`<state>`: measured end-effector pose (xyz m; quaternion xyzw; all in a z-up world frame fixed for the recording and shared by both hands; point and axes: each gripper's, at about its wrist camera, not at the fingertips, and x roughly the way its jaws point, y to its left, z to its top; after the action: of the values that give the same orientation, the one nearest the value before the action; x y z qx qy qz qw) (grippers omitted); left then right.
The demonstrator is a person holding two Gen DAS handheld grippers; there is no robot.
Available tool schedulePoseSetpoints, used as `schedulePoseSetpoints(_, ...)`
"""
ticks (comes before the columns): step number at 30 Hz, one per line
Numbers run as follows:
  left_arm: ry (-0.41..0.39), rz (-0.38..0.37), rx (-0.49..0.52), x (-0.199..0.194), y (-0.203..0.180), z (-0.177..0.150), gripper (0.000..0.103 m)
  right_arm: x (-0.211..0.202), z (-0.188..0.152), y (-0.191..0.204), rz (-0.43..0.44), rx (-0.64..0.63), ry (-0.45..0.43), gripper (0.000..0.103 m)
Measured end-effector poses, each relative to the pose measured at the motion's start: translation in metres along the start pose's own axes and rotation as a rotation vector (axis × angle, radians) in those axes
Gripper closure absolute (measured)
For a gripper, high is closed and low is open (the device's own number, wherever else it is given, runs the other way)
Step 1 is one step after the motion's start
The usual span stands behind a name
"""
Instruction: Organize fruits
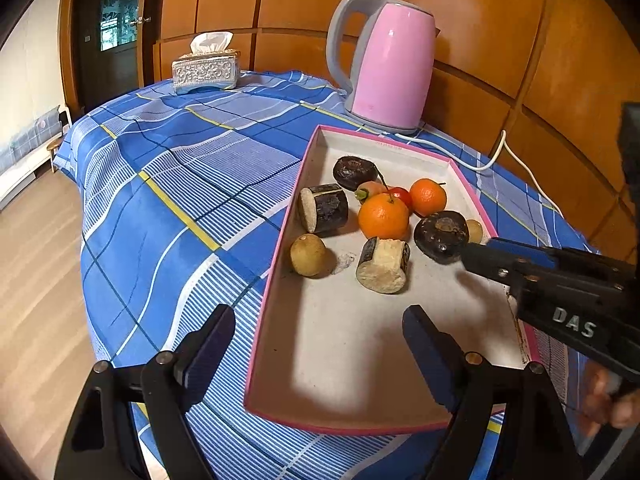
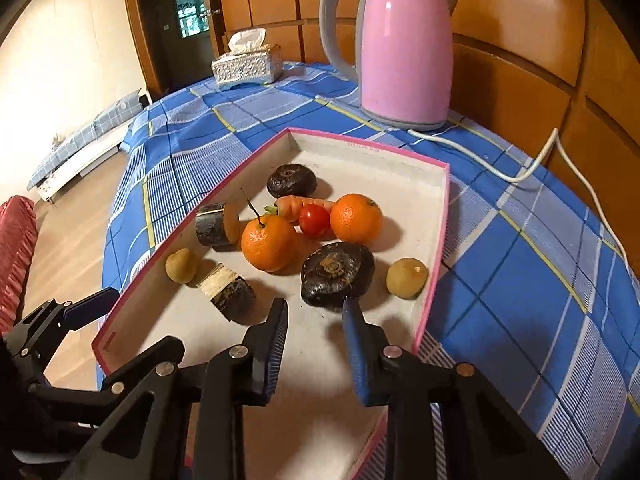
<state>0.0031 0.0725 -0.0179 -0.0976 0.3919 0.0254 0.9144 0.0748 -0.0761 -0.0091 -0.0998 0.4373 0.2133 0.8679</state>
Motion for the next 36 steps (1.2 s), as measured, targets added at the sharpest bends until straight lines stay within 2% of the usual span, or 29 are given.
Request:
schedulePoseSetpoints(5,-0.011,-0.001,0.003,-0.005,-0.001,-0.001,0.016,-0.018,-0.007,-0.002,-0.039,0.032,-0.039,0.073)
schedulePoseSetpoints(8,-0.024,-0.006,0.008,-0.009,-0.002,-0.001,0.013,-0.028,-0.015,-0.003,-0.066,0.057,-0.056,0.069)
schedulePoseSetpoints(13,-0.044,-0.012,0.023,-0.016,-0.006,-0.001,0.01,-0.042,-0.034,-0.002,-0.154,0.093,-0.084,0.065)
schedulePoseSetpoints(16,-0.056,-0.006,0.026,-0.019,-0.006,-0.002,0.006,-0.05,-0.047,-0.007,-0.186,0.161,-0.097,0.058)
schedulePoseSetpoints(18,-0.061,0.002,0.035,-0.022,-0.007,-0.002,0.001,-0.053,-0.055,-0.012,-0.214,0.203,-0.106,0.058)
schedulePoseSetpoints(21,-0.075,0.008,0.046,-0.025,-0.009,-0.002,0.0,-0.055,-0.065,-0.019,-0.242,0.245,-0.104,0.058)
schedulePoseSetpoints(28,-0.083,0.009,0.041,-0.03,-0.008,0.001,0.0,-0.06,-0.07,-0.025,-0.263,0.274,-0.107,0.058)
schedulePoseSetpoints(36,-0.099,0.094,0.076,-0.032,-0.014,0.002,0.0,-0.061,-0.07,-0.019,-0.262,0.257,-0.115,0.058)
